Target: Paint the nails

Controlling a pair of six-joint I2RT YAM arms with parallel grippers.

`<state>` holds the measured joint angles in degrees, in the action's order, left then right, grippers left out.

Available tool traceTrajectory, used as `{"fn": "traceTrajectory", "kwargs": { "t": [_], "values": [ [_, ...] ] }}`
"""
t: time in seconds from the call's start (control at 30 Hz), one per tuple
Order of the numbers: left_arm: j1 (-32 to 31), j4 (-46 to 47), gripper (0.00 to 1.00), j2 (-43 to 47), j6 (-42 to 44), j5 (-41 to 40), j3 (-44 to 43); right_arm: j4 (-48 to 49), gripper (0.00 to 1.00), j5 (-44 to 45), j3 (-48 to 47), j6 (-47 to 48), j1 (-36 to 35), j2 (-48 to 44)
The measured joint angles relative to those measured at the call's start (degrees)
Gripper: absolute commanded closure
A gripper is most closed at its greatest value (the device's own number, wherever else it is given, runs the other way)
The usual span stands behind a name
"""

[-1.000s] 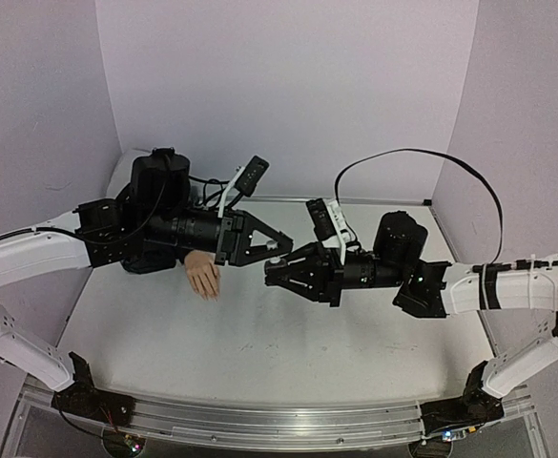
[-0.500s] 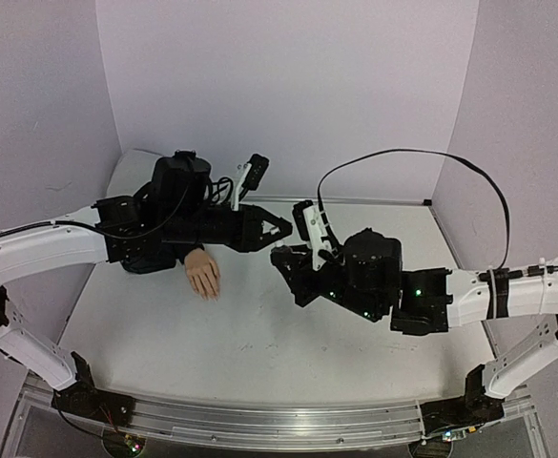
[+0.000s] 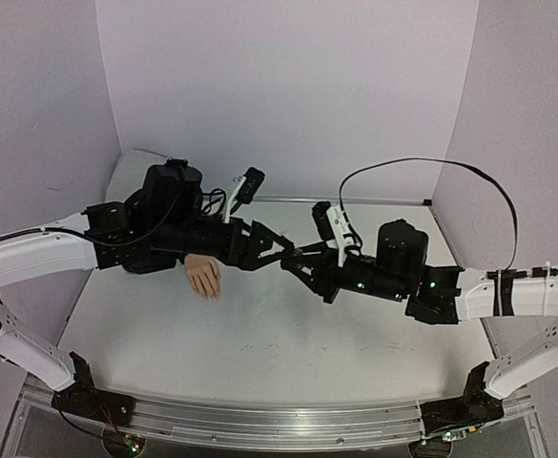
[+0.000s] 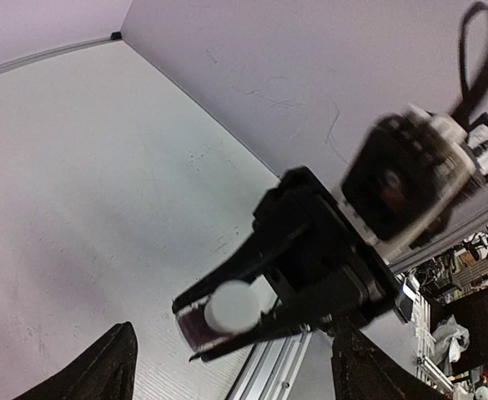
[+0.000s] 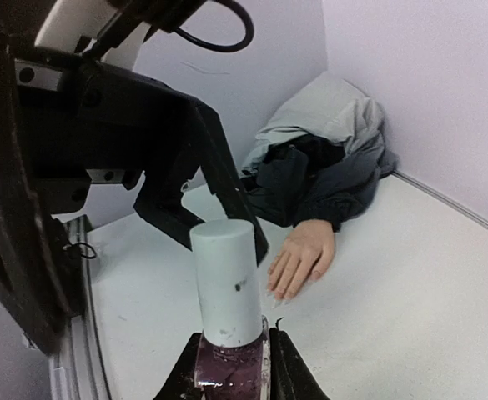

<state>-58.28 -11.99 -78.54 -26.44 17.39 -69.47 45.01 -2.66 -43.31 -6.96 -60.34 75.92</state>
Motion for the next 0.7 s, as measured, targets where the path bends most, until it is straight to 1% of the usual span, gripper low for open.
{"fn": "traceTrajectory", "kwargs": {
  "t": [0.07, 0.17, 0.3, 0.47, 0.63, 0.7],
  "values": [
    [0.02, 0.76, 0.18, 1.84, 0.37, 1.2, 1.07, 1.81, 1.0, -7.56, 1.22, -1.44, 3.08, -1.33],
    [0.11, 3.19, 0.2, 3.96, 1.07, 3.1, 1.92, 4.35, 1.0, -16.35, 1.88, -3.39, 6.16, -2.62],
    [0.11, 6.08, 0.25, 4.37, 1.38, 5.33, 2.03, 7.61, 1.0, -25.55, 1.88, -5.42, 7.06, -2.97],
    [0.11, 7.06, 0.37, 3.76, 2.05, 7.93, 2.01, 8.83, 1.0, -31.08, 1.86, -6.71, 7.06, -2.86],
    [0.11, 7.61, 0.5, 3.13, 2.97, 9.9, 2.01, 10.14, 1.0, -33.75, 1.42, -7.45, 7.06, -1.11],
    [0.11, 7.65, 0.57, 3.13, 3.28, 10.16, 2.01, 10.4, 1.0, -34.36, 1.03, -7.72, 7.06, -0.07]
  ]
}}
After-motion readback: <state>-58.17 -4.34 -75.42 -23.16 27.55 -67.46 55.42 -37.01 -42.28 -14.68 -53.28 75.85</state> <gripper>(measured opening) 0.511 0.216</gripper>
